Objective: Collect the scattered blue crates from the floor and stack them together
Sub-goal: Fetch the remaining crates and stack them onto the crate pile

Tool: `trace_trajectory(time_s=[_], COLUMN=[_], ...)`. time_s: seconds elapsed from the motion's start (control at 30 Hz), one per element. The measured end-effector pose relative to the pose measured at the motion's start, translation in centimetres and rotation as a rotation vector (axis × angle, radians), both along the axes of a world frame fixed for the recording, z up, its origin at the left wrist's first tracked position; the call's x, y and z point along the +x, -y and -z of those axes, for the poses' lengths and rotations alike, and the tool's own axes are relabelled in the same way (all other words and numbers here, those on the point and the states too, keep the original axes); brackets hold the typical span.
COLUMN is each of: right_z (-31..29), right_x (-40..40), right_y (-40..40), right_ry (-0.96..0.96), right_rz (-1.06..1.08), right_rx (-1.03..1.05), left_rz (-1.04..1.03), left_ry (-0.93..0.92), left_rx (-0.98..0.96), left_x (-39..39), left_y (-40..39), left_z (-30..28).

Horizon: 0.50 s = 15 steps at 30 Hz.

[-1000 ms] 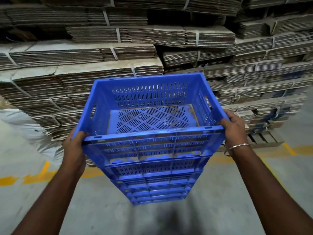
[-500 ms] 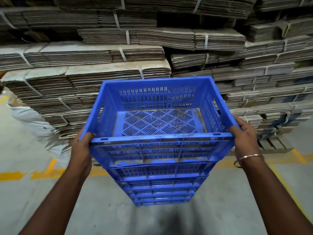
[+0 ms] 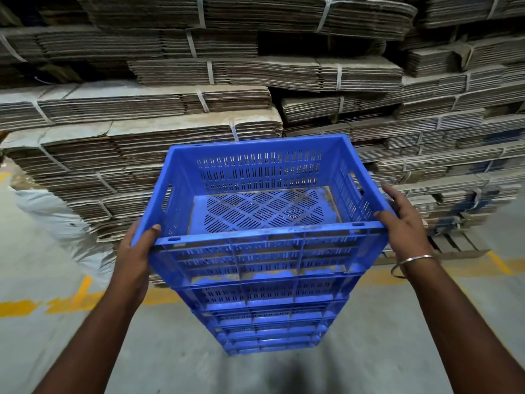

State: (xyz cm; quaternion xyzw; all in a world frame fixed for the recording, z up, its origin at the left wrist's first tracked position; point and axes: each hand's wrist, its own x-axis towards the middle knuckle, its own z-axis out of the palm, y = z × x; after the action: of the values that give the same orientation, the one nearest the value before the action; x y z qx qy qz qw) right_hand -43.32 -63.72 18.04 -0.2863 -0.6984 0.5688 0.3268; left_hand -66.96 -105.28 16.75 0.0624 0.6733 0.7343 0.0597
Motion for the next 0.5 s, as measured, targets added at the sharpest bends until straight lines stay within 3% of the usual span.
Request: trace_trajectory(time_s=[0.13,0.23,0.37,0.5], right_z=[-0.7,-1.2,-1.1,-1.2], right_x=[0.5,0.5,0.9,1.5], right_y=[0.2,0.9,0.8,0.6], right_ry=[0.125,0.170,0.196,0.192], right_rz=[-0.005,-0.005,-0.033,-0.092], right_rx=[0.324,0.496,0.461,0.247], left_rz=[-0.186,-0.185,-0.135,-0.130], left_ry=[-0.269,-0.494,-0.634,-0.707], left_rx=[-0.316,-0.530,-0.606,-0.756], left_x=[0.5,0.8,1.9,2.6], left_y=[0.6,1.0,0.2,-0.9], left_z=[-1.1,-1.4,-1.8,-2.1])
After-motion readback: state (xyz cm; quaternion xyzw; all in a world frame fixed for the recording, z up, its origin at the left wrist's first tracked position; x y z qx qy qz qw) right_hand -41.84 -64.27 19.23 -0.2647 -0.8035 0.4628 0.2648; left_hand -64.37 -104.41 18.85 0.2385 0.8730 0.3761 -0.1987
